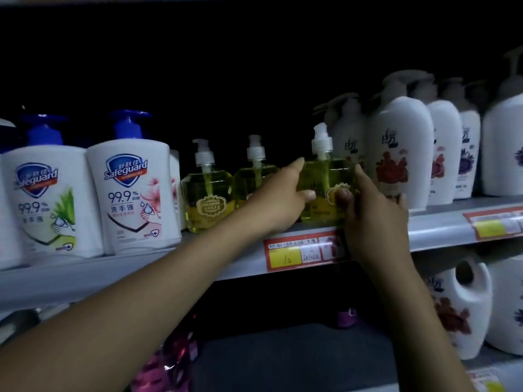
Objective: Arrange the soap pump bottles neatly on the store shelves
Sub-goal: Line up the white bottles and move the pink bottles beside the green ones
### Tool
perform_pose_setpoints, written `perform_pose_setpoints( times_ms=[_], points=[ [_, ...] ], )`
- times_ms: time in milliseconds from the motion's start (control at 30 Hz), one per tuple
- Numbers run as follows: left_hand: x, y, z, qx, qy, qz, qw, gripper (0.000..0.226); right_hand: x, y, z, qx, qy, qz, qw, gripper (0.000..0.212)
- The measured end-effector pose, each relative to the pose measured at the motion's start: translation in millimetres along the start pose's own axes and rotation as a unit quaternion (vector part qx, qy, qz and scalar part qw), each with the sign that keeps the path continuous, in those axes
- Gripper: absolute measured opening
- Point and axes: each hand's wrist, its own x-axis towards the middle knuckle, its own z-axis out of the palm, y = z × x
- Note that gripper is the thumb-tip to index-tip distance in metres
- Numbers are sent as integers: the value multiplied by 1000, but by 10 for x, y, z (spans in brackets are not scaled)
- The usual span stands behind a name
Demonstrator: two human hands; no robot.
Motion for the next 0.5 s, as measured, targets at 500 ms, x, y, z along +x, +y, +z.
perform_pose_setpoints(
  times_ms=[500],
  points=[
    [-403, -21, 7, 200, -9, 47, 979, 39, -291, -54, 6, -104, -55, -68, 991, 40]
  ],
)
